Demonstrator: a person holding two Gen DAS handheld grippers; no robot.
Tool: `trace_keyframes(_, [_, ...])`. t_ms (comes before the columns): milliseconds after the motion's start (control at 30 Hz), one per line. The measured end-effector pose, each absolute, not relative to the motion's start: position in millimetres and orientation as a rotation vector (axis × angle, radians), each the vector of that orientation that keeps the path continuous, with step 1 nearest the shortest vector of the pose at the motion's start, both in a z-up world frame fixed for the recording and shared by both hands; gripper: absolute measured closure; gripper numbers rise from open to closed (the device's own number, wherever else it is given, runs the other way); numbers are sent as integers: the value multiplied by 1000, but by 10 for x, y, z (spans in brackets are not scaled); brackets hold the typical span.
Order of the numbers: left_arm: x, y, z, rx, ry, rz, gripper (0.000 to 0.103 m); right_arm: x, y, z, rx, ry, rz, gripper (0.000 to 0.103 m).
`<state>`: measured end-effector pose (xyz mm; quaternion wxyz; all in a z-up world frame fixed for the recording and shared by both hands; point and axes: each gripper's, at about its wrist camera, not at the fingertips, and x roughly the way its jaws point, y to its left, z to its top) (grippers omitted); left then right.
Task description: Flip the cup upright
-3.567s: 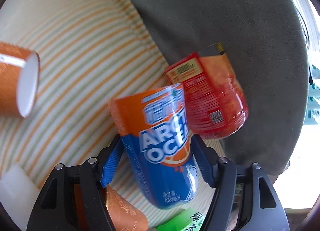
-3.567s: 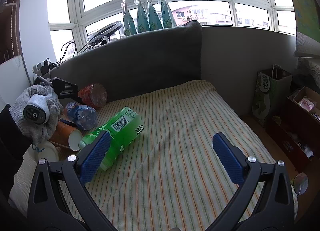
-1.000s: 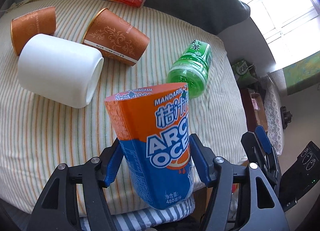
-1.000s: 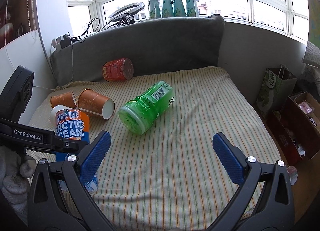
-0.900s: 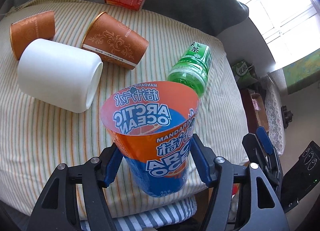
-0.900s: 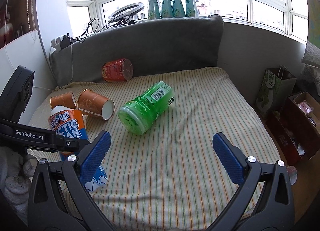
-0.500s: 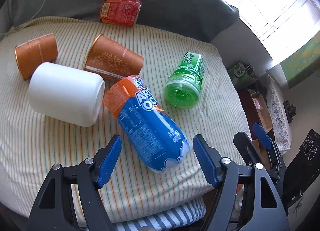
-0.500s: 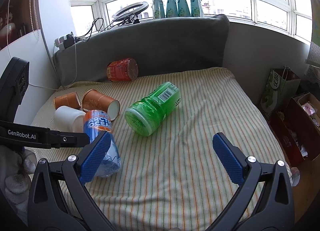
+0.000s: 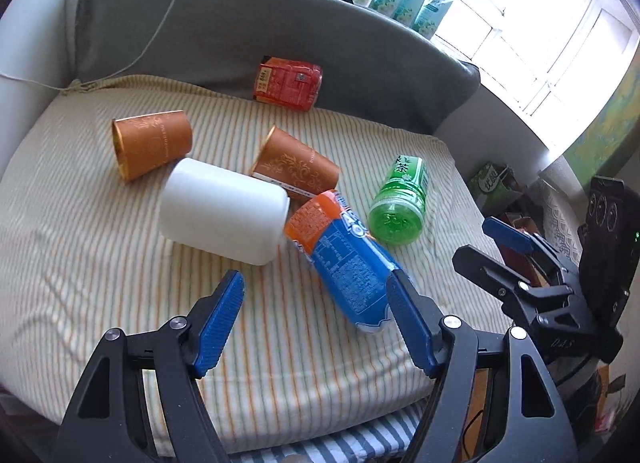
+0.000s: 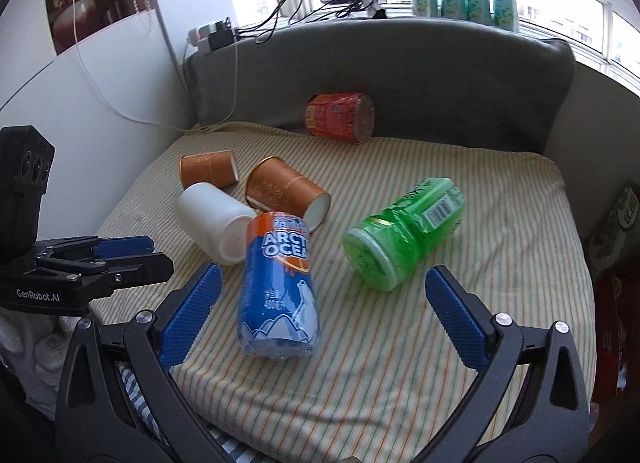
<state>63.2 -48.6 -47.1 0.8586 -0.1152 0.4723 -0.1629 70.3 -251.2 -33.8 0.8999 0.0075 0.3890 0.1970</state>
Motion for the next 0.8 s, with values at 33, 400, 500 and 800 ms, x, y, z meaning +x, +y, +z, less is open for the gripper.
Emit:
trace_keyframes(33, [607, -447, -482, -239, 990, -334, 29, 745, -2452, -345, 2, 824, 435, 0])
trace_keyframes(400, [399, -60, -677, -254, 1019, -255, 29, 1233, -1900, -519, -143, 1041, 606, 12])
trace_keyframes(500, [316, -28, -689, -246, 1015, -251, 29, 1396, -1759, -620, -187, 1127, 627, 16])
trace_keyframes(800, [281, 67, -690, -265, 999, -237, 29, 1851, -1516, -917, -245, 1366, 646, 28])
